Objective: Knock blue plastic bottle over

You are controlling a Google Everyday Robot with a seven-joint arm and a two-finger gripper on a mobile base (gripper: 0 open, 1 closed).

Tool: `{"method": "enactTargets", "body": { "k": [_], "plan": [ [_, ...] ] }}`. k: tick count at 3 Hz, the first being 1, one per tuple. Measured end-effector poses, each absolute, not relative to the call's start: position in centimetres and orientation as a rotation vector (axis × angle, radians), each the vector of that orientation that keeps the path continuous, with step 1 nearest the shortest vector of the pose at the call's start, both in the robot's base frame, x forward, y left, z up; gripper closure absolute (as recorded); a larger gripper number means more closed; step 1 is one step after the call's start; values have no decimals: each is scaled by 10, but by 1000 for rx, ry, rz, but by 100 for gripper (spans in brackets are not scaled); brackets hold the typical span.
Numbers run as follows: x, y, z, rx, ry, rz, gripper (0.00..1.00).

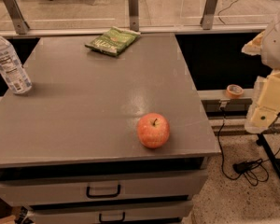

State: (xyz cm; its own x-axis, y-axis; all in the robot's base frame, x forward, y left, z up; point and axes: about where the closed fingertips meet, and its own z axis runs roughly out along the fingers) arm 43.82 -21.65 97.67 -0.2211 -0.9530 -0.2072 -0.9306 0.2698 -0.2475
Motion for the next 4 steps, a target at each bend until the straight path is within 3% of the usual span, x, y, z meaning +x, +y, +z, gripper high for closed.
{"method": "enactTargets", "body": {
  "k": [2, 3, 4],
  "plan": [
    [459, -187, 964, -1812, 2158, -58, 0],
    [494, -117, 952, -1915, 2007, 47, 0],
    [517, -9, 967, -2007, 1778, 146, 0]
  ]
}}
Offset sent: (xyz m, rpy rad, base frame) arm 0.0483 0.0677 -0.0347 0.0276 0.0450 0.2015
